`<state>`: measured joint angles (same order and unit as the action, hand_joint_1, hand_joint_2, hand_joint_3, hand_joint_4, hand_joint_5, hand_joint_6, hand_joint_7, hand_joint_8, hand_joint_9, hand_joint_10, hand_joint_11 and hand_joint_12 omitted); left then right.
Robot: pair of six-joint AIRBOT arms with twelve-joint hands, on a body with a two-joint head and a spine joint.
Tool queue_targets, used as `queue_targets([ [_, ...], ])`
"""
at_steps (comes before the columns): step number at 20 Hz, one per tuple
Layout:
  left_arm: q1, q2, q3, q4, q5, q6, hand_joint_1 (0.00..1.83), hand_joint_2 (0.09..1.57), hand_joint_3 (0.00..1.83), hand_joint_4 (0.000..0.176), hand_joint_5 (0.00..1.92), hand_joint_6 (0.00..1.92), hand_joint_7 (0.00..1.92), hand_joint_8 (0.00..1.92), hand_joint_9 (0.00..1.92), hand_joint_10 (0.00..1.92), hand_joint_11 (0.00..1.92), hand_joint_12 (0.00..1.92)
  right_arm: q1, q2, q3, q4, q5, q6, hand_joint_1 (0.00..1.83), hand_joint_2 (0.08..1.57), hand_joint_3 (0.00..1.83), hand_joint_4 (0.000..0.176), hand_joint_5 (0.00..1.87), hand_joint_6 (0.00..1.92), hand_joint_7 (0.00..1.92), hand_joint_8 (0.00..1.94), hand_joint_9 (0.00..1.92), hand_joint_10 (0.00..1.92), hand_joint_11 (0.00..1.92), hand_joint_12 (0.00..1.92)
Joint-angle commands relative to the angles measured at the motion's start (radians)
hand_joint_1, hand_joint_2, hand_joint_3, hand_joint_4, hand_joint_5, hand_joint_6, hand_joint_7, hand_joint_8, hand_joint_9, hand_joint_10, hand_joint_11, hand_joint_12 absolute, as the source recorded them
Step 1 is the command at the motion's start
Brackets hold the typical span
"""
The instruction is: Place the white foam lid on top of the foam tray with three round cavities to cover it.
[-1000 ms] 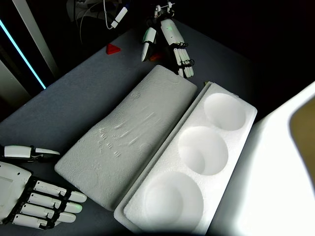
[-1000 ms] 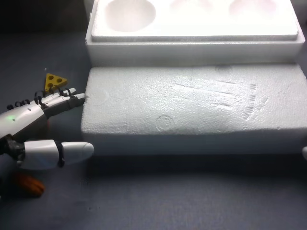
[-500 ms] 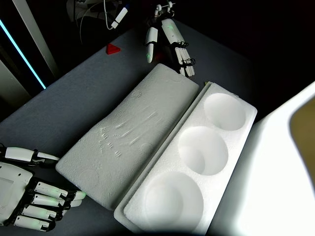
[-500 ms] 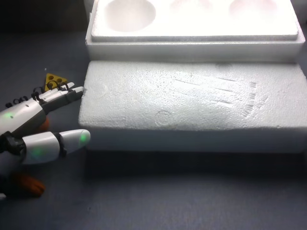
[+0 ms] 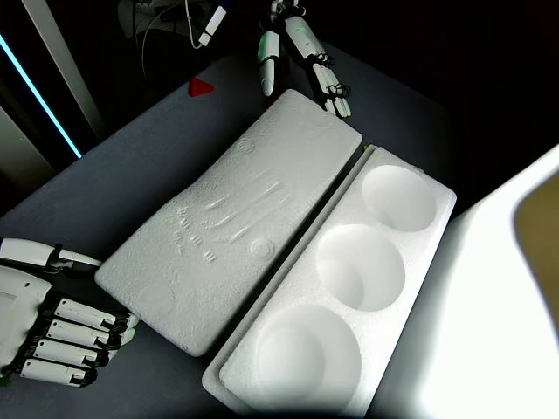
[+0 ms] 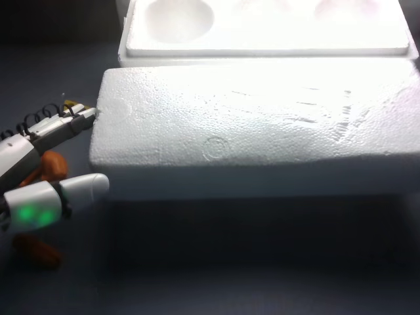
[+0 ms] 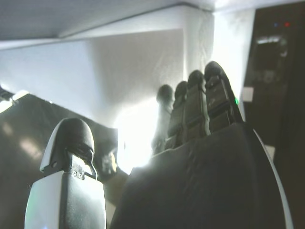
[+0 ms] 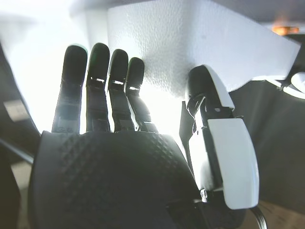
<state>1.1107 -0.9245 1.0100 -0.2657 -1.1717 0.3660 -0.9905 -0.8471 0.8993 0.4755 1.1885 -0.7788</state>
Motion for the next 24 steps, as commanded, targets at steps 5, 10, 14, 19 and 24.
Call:
queue_targets([
  [5, 0.004, 0.021, -0.034, 0.09, -0.205, -0.025, 0.4, 1.22, 0.01, 0.0, 0.19, 0.0, 0.0, 0.0, 0.0, 0.0, 0.0, 0.0, -0.031, 0.044, -0.051, -0.086, 0.2, 0.03, 0.53, 1.33, 0.0, 0.0, 0.0, 1.45, 0.03, 0.22, 0.0, 0.13, 0.0, 1.92],
  [10, -0.001, 0.046, -0.053, 0.119, -0.237, -0.026, 0.34, 1.22, 0.01, 0.0, 0.19, 0.0, 0.0, 0.0, 0.0, 0.0, 0.0, 0.0, -0.063, 0.088, -0.084, -0.105, 0.269, 0.031, 0.42, 1.32, 0.0, 0.0, 0.01, 1.16, 0.15, 0.12, 0.0, 0.35, 0.0, 1.23],
  [14, -0.012, 0.063, -0.058, 0.13, -0.27, -0.026, 0.36, 1.23, 0.01, 0.0, 0.18, 0.0, 0.0, 0.0, 0.0, 0.0, 0.0, 0.0, -0.061, 0.108, -0.086, -0.135, 0.292, 0.031, 0.36, 1.32, 0.0, 0.0, 0.0, 1.19, 0.19, 0.02, 0.0, 0.33, 0.0, 1.26],
  [19, -0.063, 0.076, -0.053, 0.162, -0.273, -0.021, 0.44, 1.21, 0.0, 0.0, 0.2, 0.01, 0.0, 0.0, 0.0, 0.0, 0.0, 0.0, -0.031, 0.128, -0.087, -0.167, 0.314, 0.027, 0.44, 1.32, 0.0, 0.0, 0.0, 1.32, 0.17, 0.29, 0.0, 0.76, 0.0, 1.74],
  [24, -0.129, 0.065, -0.02, 0.179, -0.244, -0.019, 0.48, 1.21, 0.0, 0.0, 0.2, 0.0, 0.0, 0.0, 0.0, 0.0, 0.0, 0.0, 0.022, 0.133, -0.066, -0.182, 0.309, 0.019, 0.48, 1.26, 0.0, 0.0, 0.0, 1.41, 0.03, 0.81, 0.0, 0.99, 0.0, 1.92],
])
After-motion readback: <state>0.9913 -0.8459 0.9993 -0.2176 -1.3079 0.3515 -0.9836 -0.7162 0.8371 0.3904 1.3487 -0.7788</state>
